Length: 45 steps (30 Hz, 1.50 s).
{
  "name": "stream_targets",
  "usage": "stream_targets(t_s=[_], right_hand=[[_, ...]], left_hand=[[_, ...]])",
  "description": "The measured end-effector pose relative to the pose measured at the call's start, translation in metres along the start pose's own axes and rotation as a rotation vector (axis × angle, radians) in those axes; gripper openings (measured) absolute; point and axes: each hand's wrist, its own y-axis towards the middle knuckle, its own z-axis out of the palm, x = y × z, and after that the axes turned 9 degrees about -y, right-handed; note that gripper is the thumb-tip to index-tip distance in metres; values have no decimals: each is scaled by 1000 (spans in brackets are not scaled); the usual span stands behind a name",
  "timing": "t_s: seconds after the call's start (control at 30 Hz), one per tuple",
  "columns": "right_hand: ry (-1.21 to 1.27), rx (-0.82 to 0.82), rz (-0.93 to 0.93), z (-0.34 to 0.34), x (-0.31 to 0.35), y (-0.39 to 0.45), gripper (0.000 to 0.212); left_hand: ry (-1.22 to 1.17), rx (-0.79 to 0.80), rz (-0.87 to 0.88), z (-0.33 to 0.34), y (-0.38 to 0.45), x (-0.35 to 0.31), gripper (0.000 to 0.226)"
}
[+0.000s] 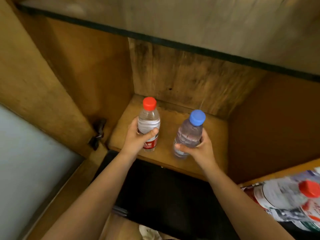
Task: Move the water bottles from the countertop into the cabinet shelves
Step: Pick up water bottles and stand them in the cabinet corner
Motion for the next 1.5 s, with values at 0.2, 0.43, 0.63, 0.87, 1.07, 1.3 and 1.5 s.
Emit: stream_targets(t_s=[0.2,0.43,0.63,0.87,1.07,1.3,1.5], right_hand=[[4,16,-13,16,-19,31,68],[-6,93,-25,23,-24,31,68],[-47,-53,74,39,-37,13,81],[-138,-174,65,64,-43,20,78],[-186,-163,38,86,-30,65,74],[-253,-151,-53,118,-20,141,68],[-339,-131,-53,131,-8,179,66]], left_hand=[[-24,-5,-29,-6,23,12,41],[8,-4,-53,-9,24,21,75],[88,-213,-147,-6,16,49,92],[294,-413,-146,8,21,73,68],[319,-432,-156,3,60,67,70],[357,-493,-60,-6,133,62,56],[545,-449,-40,-9,175,59,47]])
